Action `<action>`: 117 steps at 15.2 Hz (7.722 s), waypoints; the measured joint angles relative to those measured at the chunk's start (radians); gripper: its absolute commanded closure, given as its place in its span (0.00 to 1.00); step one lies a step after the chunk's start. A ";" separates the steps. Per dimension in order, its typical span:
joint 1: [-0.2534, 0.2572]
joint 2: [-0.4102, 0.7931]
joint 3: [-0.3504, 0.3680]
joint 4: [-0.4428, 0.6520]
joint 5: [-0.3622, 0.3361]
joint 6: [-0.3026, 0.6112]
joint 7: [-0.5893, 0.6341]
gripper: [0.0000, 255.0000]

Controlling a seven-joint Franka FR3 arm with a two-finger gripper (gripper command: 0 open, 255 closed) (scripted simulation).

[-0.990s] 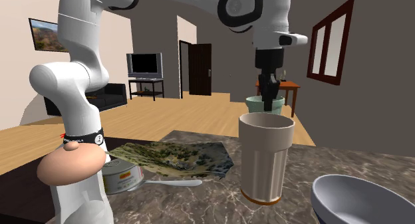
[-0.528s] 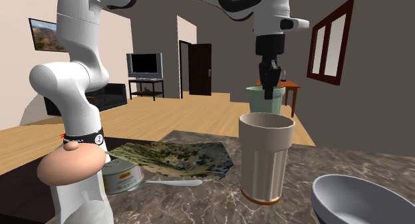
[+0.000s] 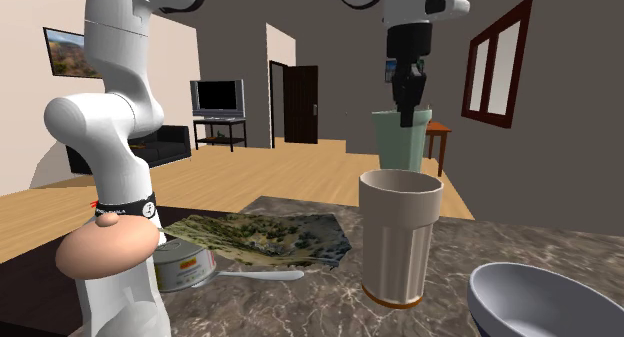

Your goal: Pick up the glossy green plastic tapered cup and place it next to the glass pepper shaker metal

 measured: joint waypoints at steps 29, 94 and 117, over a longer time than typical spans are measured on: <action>-0.011 0.104 -0.001 0.543 0.000 -0.438 0.040 1.00; -0.408 0.026 -0.201 -0.042 0.062 -0.008 -0.624 1.00; -0.407 0.060 -0.196 -0.150 0.079 0.134 -0.647 0.00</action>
